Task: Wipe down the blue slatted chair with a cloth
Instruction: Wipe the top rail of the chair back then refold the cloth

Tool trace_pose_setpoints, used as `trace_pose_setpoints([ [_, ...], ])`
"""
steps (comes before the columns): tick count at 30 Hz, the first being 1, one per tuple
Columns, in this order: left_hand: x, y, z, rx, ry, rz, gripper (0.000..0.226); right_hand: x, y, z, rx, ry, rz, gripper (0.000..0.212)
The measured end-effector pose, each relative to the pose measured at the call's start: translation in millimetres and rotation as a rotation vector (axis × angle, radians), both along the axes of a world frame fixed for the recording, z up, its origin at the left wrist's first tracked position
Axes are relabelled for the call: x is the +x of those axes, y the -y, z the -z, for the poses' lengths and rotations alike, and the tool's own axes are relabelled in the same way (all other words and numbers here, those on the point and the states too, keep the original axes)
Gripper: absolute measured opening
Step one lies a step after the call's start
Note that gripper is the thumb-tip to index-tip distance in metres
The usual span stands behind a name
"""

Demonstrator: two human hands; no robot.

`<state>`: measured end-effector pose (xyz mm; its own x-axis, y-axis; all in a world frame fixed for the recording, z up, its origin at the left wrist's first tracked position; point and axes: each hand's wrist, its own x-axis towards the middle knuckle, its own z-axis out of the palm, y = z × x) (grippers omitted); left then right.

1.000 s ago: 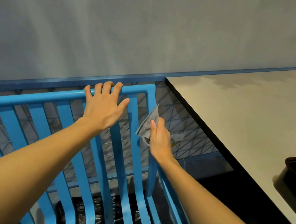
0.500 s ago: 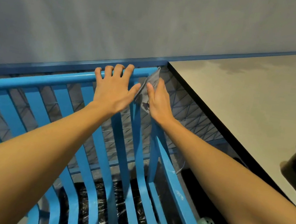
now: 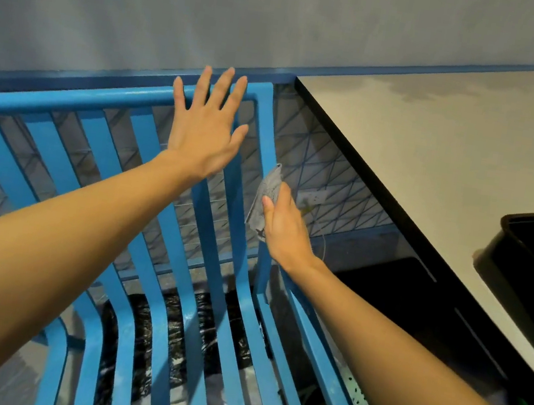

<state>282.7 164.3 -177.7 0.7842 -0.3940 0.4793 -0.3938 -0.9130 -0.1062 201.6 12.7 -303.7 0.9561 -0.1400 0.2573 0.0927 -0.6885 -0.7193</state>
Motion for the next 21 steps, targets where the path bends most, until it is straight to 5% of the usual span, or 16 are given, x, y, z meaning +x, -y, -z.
trace_pose_setpoints([
  [10,-55,15,65,0.302,-0.162,0.321,0.056,-38,5,9,-0.048,-0.131,0.020,0.046],
  [21,-106,22,96,0.317,-0.306,0.223,0.080,-78,18,8,0.079,-0.381,-0.048,0.035],
])
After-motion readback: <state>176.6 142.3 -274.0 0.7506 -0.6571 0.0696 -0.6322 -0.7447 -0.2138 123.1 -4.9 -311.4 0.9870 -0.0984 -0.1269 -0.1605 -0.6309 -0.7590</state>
